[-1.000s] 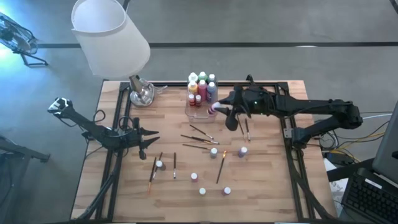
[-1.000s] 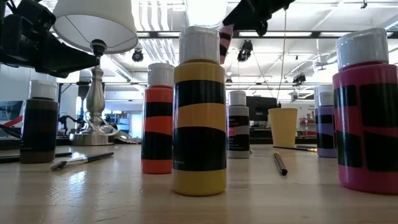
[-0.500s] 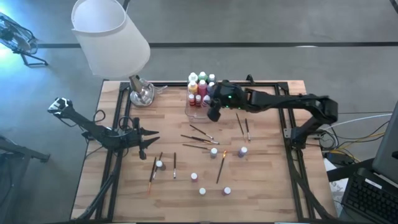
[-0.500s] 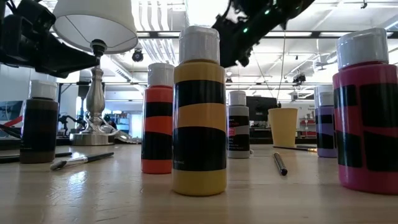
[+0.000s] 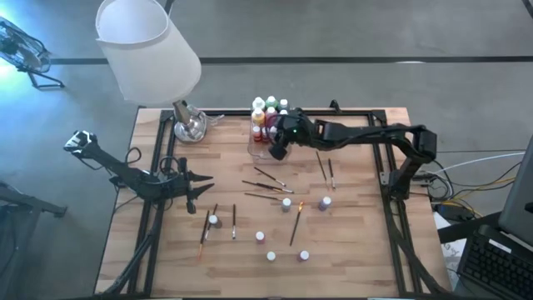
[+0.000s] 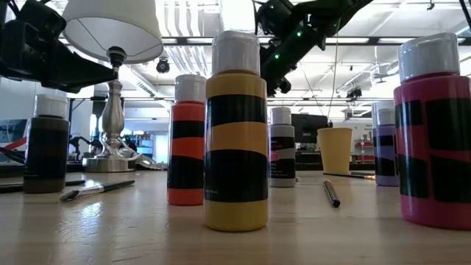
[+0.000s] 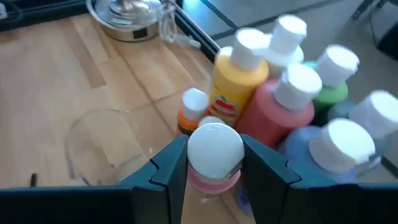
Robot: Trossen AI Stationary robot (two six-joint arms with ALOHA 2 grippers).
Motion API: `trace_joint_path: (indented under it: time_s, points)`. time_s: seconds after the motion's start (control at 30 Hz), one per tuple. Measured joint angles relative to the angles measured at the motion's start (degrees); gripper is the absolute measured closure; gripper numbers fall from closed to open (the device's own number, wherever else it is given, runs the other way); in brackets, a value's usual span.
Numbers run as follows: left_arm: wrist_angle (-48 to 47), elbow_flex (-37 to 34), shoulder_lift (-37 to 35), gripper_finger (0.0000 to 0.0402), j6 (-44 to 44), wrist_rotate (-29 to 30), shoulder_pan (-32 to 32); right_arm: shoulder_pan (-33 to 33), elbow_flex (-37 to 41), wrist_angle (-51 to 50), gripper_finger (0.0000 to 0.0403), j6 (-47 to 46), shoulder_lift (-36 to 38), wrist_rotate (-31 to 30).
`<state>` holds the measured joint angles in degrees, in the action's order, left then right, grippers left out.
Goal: Pick & Place Paint Supplies
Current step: Put the small pink paint bottle into the bin
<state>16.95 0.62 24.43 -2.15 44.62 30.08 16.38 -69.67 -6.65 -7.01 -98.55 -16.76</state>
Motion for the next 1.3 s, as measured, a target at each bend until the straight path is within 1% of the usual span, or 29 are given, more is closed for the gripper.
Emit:
trace_joint_path:
  time_s: [0.1, 0.2, 0.37, 0.43, 0.67, 0.9, 1.17, 1.23, 1.3]
  points:
    - [0.0, 0.0, 0.0, 0.0293, 0.0, 0.0, -0.02, 0.97, 0.73, 0.91, 0.0289, -1.69, -0.06, 0.01]
    - [0.0, 0.0, 0.0, 0.0293, 0.0, 0.0, -0.01, 1.76, 1.56, 2.59, 0.0289, -3.23, -0.06, 0.07]
    - [0.0, 0.0, 0.0, 0.0293, 0.0, 0.0, -0.01, 2.38, 2.42, 3.93, 0.0272, -4.34, -1.17, 0.13]
    - [0.0, 0.0, 0.0, 0.0293, 0.02, 0.0, -0.02, 2.5, 2.42, 4.88, 0.0272, -4.88, -2.01, 0.15]
    - [0.0, 0.0, 0.0, 0.0293, 0.01, 0.0, -0.01, 3.17, 2.42, 6.37, 0.0289, -5.85, -4.73, 0.15]
    - [0.0, 0.0, 0.0, 0.0293, 0.0, 0.02, -0.02, 3.97, 2.42, 7.05, 0.0268, -6.58, -6.71, 0.19]
    - [-0.02, 0.0, -0.02, 0.0293, 0.02, 0.02, -0.02, 4.15, 2.42, 7.76, 0.0288, -6.36, -8.48, 0.26]
    - [-0.07, 0.0, 0.0, 0.0293, 0.0, 0.02, -0.01, 4.15, 2.42, 7.79, 0.0283, -6.35, -8.48, 0.27]
    - [-0.07, 0.0, -0.01, 0.0293, 0.01, 0.01, 0.0, 4.15, 2.42, 7.7, 0.027, -6.36, -8.47, 0.26]
